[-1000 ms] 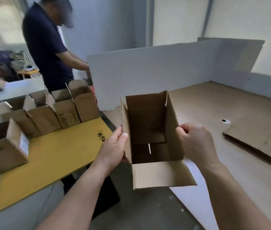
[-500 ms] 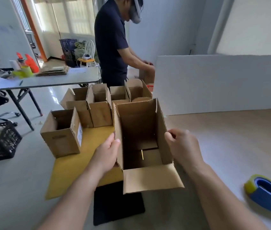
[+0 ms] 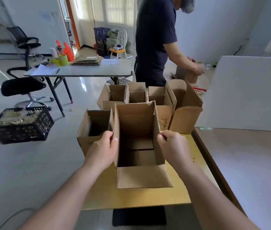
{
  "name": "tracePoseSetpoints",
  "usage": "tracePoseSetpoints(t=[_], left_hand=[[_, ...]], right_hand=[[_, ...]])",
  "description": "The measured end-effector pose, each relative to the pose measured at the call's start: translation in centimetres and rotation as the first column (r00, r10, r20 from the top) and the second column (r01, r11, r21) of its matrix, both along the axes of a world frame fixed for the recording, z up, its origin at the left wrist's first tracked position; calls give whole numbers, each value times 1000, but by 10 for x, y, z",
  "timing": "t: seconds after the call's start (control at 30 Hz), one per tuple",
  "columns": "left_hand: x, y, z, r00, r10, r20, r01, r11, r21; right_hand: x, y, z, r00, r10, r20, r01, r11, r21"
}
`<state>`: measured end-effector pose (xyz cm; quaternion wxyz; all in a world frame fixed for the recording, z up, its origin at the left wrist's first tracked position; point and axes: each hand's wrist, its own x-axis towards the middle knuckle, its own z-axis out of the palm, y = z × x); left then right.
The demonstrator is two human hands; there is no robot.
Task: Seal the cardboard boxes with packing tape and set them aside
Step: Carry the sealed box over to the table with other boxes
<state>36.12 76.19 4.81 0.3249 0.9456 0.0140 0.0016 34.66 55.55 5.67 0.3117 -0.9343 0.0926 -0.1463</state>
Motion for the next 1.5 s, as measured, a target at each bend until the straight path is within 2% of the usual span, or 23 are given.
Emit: tracePoseSetpoints(t=[0.33,0.43,0.53,0.73,0.87,0.97,1.03,1.13,1.2,1.3,1.5], left_hand=[[56,8,-4,992,36,121,-52,991,127],[70,12,-7,997,72,-11,-71,996,58],[73,14,-11,990,28,-136,-35,998,-46],[74,17,-23,989,10,-147,-11,1000,-6],[72,12,-18,988,-17,-155,9,999,-53],[67,9,-9,999,12,-31,-14,998,-61],[61,4,1,991,35,131,-32,999,-27],[41,-11,15,907,39,420,-22,999,-46],[22,-30,19,861,-2,508,68,992,-111],[-2,-69,9,842,-141,520,232,966,-114],[-57,-158,-33,853,-448,267,452,891,50]], right_hand=[[64,12,-12,995,71,-69,-72,997,-6],[72,14,-13,981,118,-156,-125,992,-35],[74,11,-14,971,145,-189,-152,988,-21],[69,10,-16,970,150,-192,-167,983,-72],[66,10,-11,964,146,-223,-168,982,-84],[53,3,-10,980,103,-171,-122,987,-104],[40,-5,-10,991,62,-122,-76,991,-114],[13,-23,-9,996,-19,-82,6,988,-154],[-8,-37,-8,997,-64,-32,55,976,-212],[-40,-57,-8,993,-116,-9,110,959,-263],[-121,-115,-20,961,-264,-79,227,920,-321]])
